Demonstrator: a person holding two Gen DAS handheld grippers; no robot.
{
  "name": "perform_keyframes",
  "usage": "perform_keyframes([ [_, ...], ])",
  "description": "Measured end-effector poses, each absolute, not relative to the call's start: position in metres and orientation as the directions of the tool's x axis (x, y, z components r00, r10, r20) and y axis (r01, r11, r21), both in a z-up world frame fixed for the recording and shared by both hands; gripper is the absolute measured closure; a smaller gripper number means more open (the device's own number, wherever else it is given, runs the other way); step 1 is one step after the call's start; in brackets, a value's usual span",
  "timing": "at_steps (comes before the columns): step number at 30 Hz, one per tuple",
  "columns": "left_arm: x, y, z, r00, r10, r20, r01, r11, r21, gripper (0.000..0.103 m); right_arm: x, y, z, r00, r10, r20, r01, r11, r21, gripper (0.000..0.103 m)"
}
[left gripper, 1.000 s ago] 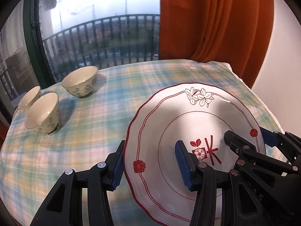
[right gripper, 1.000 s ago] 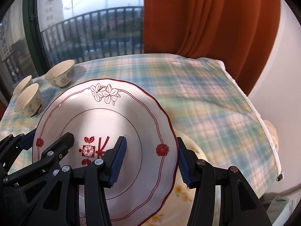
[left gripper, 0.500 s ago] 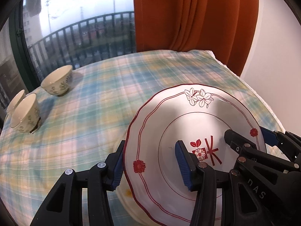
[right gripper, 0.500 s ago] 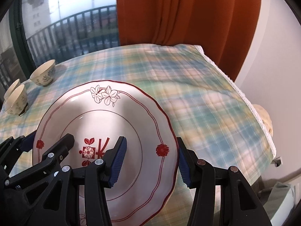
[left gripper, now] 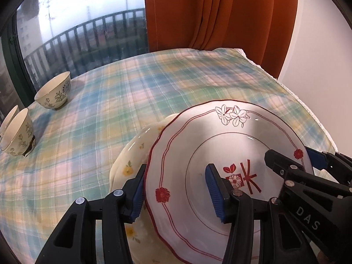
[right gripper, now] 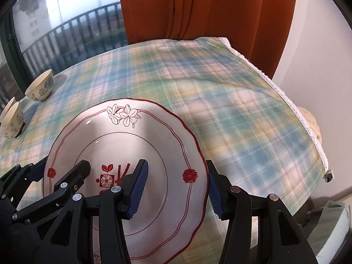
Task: Organize plates and bowls
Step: 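Lower the red-flower plate onto the yellow-flower plates and open both grippers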
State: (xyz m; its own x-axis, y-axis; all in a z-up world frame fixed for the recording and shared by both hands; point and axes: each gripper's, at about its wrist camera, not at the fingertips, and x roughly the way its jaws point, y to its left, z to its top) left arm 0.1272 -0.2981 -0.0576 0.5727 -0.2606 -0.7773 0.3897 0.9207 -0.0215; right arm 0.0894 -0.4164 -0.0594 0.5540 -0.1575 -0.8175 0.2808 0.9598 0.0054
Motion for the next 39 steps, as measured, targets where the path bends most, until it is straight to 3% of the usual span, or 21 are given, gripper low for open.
perform_keyframes([
  [15,0.127,-0.296,-0.063,0.587,-0.27,-0.763,0.401,0.916,-0.016,0.05,0.085,-0.415,-0.063,0.569,-0.136,-0.811,0.266,0.964,0.026,0.049],
  [21,0.126,-0.296,-0.063,0.59,-0.268,-0.762,0.406,0.914,-0.007,0.05,0.076,-0.42,-0.051,0.613,-0.138,-0.778,0.283,0.958,0.053,0.06],
  [26,0.125,-0.295,-0.063,0.592,-0.268,-0.76,0.409,0.913,-0.004,0.05,0.078,-0.408,-0.039,0.646,-0.176,-0.743,0.238,0.971,-0.023,0.079],
  [39,0.122,-0.296,-0.062,0.602,-0.254,-0.757,0.413,0.91,0.023,0.05,0.091,-0.42,-0.049,0.623,-0.201,-0.756,0.297,0.955,-0.009,0.08],
])
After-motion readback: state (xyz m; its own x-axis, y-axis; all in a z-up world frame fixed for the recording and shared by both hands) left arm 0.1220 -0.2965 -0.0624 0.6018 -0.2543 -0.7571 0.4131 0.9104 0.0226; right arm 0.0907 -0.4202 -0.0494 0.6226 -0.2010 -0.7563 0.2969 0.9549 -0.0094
